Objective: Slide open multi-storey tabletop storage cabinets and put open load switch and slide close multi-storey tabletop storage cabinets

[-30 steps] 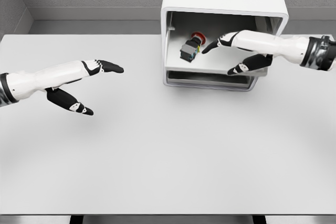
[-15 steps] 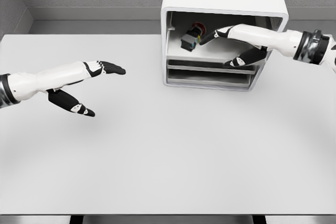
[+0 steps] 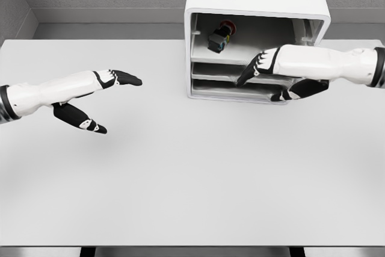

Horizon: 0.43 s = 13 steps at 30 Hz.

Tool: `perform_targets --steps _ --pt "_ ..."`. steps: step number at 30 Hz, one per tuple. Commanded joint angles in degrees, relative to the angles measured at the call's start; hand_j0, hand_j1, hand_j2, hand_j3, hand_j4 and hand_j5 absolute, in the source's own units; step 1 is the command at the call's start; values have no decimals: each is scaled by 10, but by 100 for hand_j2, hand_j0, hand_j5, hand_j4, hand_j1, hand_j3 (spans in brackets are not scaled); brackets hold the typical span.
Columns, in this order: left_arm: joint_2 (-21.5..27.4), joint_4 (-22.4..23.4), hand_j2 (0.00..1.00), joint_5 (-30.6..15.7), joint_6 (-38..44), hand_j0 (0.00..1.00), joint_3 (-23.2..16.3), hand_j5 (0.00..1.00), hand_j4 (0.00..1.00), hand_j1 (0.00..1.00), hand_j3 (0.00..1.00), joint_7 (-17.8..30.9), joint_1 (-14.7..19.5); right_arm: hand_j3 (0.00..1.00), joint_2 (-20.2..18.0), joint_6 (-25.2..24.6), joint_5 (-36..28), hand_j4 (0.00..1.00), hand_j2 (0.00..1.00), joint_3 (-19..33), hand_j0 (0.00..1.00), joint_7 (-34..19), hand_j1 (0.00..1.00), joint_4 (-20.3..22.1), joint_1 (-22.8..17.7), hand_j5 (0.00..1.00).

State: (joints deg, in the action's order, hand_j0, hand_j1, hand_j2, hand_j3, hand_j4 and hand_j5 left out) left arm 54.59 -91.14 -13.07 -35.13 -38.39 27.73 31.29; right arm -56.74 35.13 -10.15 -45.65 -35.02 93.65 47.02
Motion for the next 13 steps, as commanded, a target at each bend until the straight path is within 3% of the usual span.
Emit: perform_targets --steps 1,2,4,6,13 --pt "0 0 100 1 1 100 5 100 100 100 100 0 1 77 -82 -1 -11 77 77 -47 77 5 77 26 0 77" --pt "0 1 100 2 1 100 5 100 100 100 100 0 0 65 -120 -1 -12 65 65 -60 65 17 65 25 0 65" --pt "-1 1 100 3 1 100 5 100 100 100 100 0 1 65 -154 -1 -11 65 65 -71 65 32 65 24 -4 65" --pt "-2 2 100 24 1 100 9 100 100 100 100 0 1 65 -153 -1 -10 65 65 -85 65 30 65 21 -8 65" --pt "-2 4 100 27 1 100 22 100 100 100 100 0 -6 65 -154 -1 -10 65 65 -83 65 27 65 1 -16 65"
